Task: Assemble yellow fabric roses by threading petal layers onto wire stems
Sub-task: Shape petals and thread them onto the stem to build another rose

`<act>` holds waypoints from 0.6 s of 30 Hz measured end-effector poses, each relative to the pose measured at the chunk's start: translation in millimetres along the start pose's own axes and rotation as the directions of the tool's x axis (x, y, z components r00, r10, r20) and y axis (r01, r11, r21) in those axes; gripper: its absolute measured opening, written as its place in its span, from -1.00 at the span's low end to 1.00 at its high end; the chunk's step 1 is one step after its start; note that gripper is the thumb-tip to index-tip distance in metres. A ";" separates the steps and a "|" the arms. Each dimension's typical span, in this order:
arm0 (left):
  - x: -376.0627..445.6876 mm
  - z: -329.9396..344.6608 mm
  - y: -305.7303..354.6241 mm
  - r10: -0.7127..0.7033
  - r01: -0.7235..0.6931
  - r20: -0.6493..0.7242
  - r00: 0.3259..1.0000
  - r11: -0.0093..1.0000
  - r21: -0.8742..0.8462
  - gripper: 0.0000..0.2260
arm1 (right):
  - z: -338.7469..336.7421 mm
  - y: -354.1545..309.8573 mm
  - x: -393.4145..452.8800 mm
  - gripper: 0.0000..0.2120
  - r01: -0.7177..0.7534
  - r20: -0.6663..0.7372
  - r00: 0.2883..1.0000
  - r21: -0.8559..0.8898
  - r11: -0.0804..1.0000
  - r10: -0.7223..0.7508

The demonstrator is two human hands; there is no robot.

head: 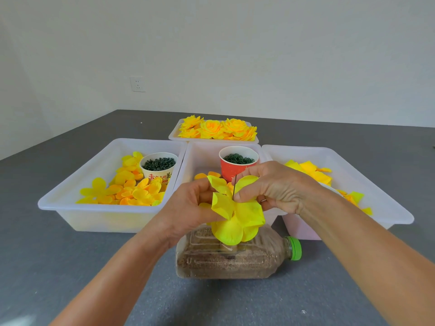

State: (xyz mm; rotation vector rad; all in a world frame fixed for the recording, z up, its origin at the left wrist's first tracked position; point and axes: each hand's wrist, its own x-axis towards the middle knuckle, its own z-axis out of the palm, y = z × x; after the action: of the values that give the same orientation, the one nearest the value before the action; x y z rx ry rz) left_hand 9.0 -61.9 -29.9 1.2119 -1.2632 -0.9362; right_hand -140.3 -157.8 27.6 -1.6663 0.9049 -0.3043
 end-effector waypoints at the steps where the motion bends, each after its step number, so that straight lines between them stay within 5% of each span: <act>1: -0.2 -0.1 0.2 -0.001 0.001 0.003 1.000 1.000 0.002 -0.57 | -0.4 -0.6 0.4 -0.72 -0.002 0.005 1.000 -0.002 1.000 0.002; 10: -0.4 2.0 1.4 0.021 -0.021 -0.032 0.999 0.999 0.025 -0.48 | 1.2 4.3 1.1 -0.68 -0.027 0.047 0.999 0.127 0.992 0.021; 18: 0.0 2.9 2.1 0.070 -0.069 -0.024 0.997 0.997 0.019 -0.45 | 2.6 -7.7 -0.3 -0.63 0.050 -0.023 0.998 -0.098 0.994 -0.052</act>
State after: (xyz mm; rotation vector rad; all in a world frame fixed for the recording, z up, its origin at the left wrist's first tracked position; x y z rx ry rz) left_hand 5.9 -61.9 -28.1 1.1829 -1.2886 -0.8588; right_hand -135.8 -155.4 33.9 -1.7812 0.9100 -0.3214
